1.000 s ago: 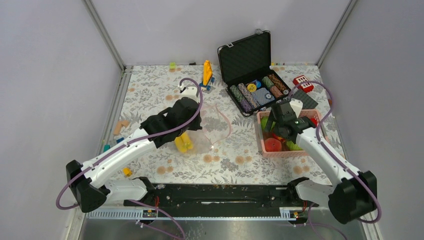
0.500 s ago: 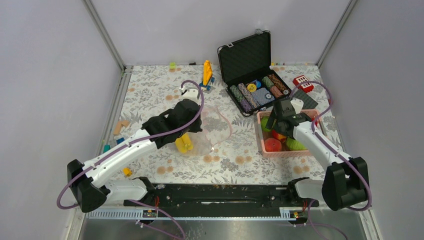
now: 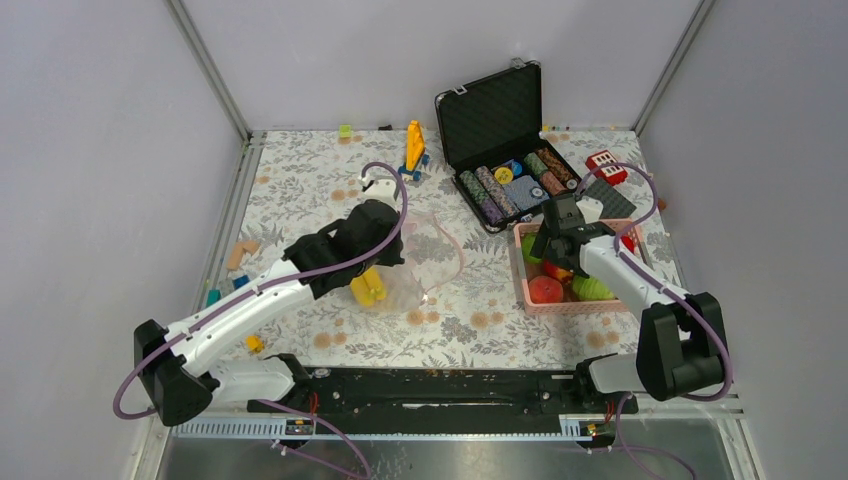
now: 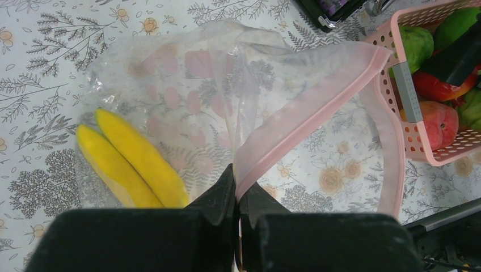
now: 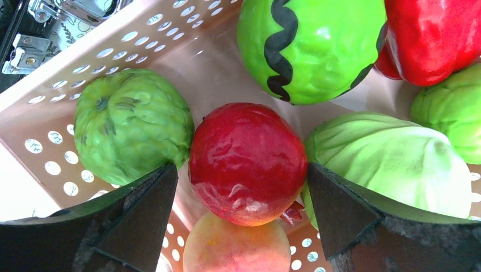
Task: Place the food in the zip-top bag and seal the zipper
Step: Pick up the fake fruit from the zipper food storage bag.
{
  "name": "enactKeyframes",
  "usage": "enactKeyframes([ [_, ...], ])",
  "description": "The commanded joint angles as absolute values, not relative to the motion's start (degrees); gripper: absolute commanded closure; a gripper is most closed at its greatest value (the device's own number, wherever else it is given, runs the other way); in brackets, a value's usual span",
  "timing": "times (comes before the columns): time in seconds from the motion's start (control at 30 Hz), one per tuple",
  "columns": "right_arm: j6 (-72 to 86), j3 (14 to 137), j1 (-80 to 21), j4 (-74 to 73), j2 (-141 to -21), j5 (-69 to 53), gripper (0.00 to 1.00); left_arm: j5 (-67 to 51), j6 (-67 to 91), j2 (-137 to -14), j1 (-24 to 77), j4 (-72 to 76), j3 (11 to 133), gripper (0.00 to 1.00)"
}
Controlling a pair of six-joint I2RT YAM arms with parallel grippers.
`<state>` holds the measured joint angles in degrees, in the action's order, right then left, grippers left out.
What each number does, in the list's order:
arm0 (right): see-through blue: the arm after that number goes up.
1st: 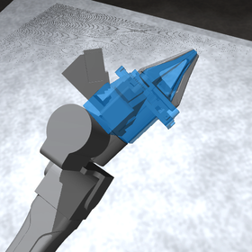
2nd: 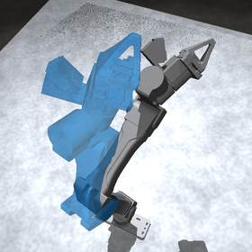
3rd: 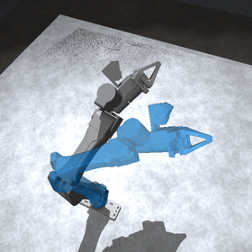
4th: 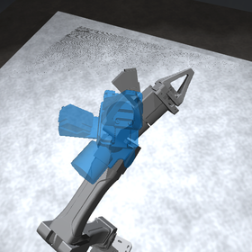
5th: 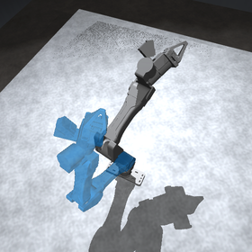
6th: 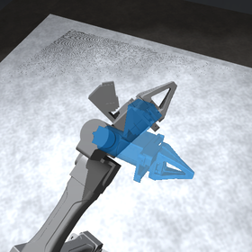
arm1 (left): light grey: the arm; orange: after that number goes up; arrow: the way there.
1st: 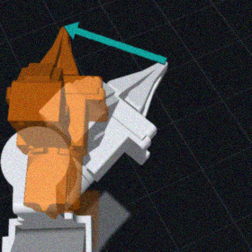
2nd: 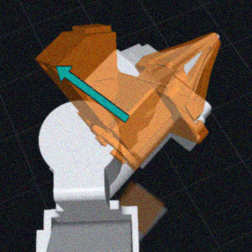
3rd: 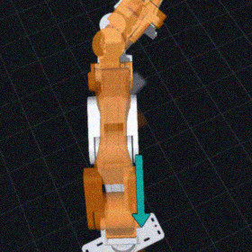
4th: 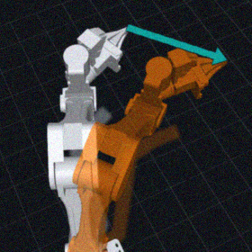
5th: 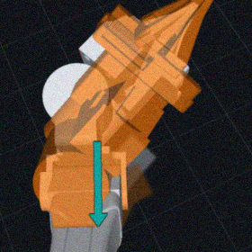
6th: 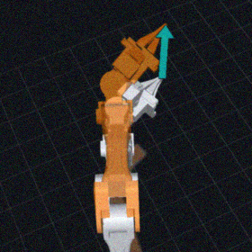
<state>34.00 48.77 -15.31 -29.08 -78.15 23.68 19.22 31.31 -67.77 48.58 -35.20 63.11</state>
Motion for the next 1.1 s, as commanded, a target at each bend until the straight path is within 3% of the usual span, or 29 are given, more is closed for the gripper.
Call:
enactKeyframes([
  [0.0,35.83,47.86,-15.03,-27.59,-79.86,25.60,0.09,18.76,30.48,-65.78,48.27,-32.17,62.59,1.00],
  [0.2,36.79,46.51,-15.03,-26.86,-79.95,25.61,0.18,20.25,29.93,-65.32,48.27,-31.77,62.05,1.00],
  [0.6,37.97,41.69,-15.03,-25.52,-68.75,26.51,0.48,21.13,29.73,-65.31,48.32,-31.40,61.63,1.00],
  [1.07,35.73,38.76,-15.03,-25.47,-54.76,23.17,0.55,19.64,29.70,-65.94,48.18,-30.45,61.43,1.00],
])
